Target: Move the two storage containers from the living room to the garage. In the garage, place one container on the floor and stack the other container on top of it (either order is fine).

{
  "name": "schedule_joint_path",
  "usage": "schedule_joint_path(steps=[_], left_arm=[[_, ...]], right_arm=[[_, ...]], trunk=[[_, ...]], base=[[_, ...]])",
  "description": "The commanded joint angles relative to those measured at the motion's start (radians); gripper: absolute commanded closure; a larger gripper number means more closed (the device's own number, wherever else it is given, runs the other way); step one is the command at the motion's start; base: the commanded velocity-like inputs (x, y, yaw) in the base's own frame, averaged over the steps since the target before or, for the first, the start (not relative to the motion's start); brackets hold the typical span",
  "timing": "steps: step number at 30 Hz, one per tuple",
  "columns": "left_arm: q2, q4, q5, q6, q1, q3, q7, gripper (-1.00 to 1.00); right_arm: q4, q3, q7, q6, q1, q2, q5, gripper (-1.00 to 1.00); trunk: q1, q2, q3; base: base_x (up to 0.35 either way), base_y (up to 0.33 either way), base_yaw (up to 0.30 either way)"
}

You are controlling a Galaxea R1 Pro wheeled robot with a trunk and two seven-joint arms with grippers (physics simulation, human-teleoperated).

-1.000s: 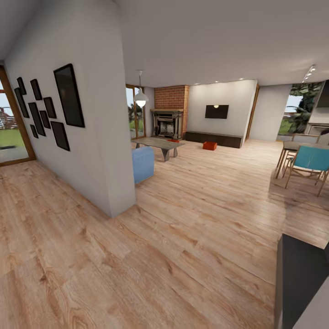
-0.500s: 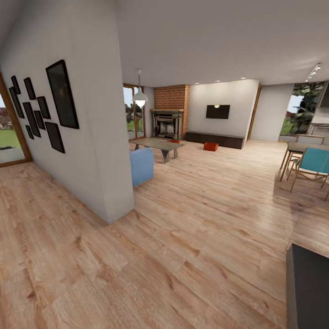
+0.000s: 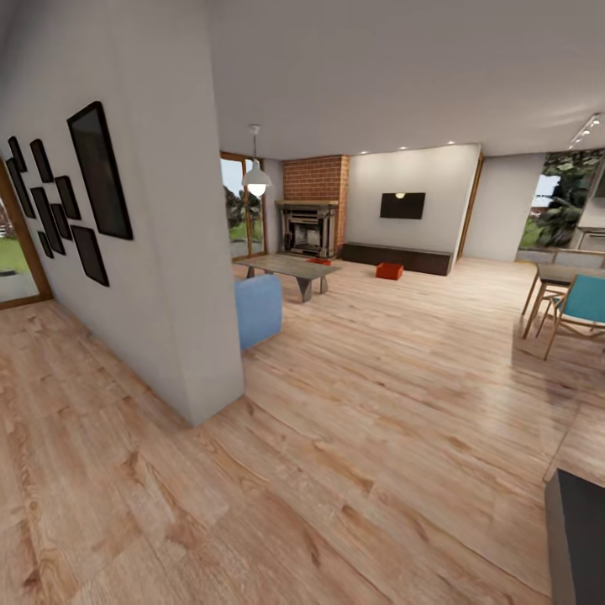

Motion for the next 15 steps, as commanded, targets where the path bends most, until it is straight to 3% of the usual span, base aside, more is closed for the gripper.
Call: schedule_joint_path(steps=[1, 15], left_arm=[[0.000, 0.000, 0.006, -0.002, 0.000, 0.000, 0.000, -1.00], [-0.001, 0.000, 0.006, -0.003, 0.000, 0.000, 0.001, -1.00]], right_arm=[[0.002, 0.008, 0.000, -0.004, -0.001, 0.000, -0.007, -1.00], [0.002, 0.009, 0.000, -0.004, -0.001, 0.002, -0.003, -1.00]], trunk=[[0.001, 0.000, -0.001], [0.001, 0.000, -0.001]], base=[[0.322, 0.000, 0.000], [0.322, 0.000, 0.000]])
